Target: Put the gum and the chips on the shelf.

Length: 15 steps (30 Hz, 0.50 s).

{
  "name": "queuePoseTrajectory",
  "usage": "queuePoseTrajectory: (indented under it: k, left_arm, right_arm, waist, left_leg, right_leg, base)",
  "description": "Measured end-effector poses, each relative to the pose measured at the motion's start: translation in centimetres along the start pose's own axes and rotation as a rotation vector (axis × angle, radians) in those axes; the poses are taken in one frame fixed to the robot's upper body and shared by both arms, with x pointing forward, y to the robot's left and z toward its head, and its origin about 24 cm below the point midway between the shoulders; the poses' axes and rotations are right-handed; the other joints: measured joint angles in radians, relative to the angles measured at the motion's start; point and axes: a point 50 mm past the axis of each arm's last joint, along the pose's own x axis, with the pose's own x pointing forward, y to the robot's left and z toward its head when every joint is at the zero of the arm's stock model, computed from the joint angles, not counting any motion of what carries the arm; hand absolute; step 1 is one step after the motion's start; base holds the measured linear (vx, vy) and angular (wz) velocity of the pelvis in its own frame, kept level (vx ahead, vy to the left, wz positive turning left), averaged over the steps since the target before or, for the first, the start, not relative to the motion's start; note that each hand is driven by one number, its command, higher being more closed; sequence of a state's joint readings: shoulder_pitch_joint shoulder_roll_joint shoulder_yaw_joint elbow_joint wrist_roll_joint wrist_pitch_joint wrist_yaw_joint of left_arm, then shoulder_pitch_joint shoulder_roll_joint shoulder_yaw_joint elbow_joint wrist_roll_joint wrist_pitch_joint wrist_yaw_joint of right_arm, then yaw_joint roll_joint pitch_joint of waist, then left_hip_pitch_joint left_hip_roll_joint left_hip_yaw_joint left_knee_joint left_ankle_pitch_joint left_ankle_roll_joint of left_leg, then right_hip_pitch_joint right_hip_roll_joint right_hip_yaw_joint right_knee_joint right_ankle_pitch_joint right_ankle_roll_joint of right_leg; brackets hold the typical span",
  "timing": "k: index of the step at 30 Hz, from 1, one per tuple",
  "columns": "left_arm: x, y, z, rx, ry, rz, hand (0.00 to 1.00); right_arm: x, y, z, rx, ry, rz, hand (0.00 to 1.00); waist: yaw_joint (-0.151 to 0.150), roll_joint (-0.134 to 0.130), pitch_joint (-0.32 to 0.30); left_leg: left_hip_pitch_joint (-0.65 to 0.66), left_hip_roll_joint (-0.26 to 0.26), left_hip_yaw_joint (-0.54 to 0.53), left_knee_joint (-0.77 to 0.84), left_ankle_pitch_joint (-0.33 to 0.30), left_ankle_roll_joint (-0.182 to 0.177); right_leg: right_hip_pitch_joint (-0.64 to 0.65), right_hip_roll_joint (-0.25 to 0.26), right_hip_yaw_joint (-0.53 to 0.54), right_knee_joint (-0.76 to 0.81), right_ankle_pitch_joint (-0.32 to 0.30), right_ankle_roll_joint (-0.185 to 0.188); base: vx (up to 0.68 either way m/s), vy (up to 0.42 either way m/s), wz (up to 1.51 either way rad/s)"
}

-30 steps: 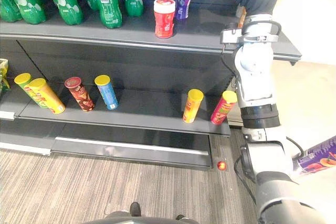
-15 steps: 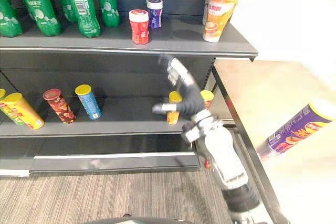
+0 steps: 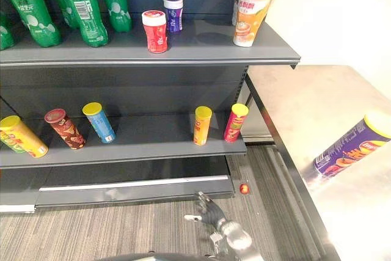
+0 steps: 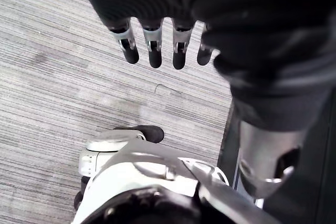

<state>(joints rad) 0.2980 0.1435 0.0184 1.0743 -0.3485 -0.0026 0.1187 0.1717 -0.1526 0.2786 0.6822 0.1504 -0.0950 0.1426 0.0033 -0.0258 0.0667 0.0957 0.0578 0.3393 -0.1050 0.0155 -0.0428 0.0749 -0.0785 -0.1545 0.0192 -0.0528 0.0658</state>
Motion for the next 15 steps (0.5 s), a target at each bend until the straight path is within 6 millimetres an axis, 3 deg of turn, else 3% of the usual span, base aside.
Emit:
queuePoseTrajectory:
  k: [1,3,11,15]
  left_arm:
    - [0.0,0.0,-0.1,-0.008,0.007,0.009,0.00]
    - [0.0,-0.1,-0.2,-0.018,0.010,0.016,0.00]
    - [0.1,-0.2,-0.5,-0.065,0.045,-0.002,0.00]
    - [0.2,-0.3,-0.8,-0.088,0.065,-0.017,0.00]
  right_arm:
    - [-0.3,-1.1,-1.9,0.018,0.076,-0.094,0.00]
    - [-0.8,-2.1,-3.3,0.049,0.124,-0.193,0.00]
    - [-1.8,-4.7,-5.5,0.143,0.232,-0.478,0.00]
    - [-3.5,-5.4,-8.0,0.268,0.361,-0.596,0.00]
  waist:
    - [-0.002,0.004,0.000]
    - [-0.003,0.009,0.001]
    - [-0.006,0.014,0.012]
    - [-0.025,0.016,0.022]
  left_leg:
    - [0.003,-0.001,0.002,0.000,-0.002,-0.001]
    - [0.013,-0.003,0.004,0.000,-0.001,0.000]
    - [0.065,-0.007,0.005,0.000,-0.005,0.003]
    - [0.099,-0.012,0.034,0.000,-0.024,0.002]
  right_leg:
    - [0.001,-0.001,0.001,0.000,-0.001,0.000]
    - [0.004,-0.002,0.003,0.000,-0.002,0.001]
    - [0.054,-0.006,-0.002,0.000,-0.014,0.006]
    - [0.043,-0.016,0.029,0.067,-0.051,0.011]
  base:
    - [0.05,0.018,-0.04]
    - [0.05,0.012,-0.09]
    - [0.01,0.010,0.03]
    - [-0.02,0.037,-0.18]
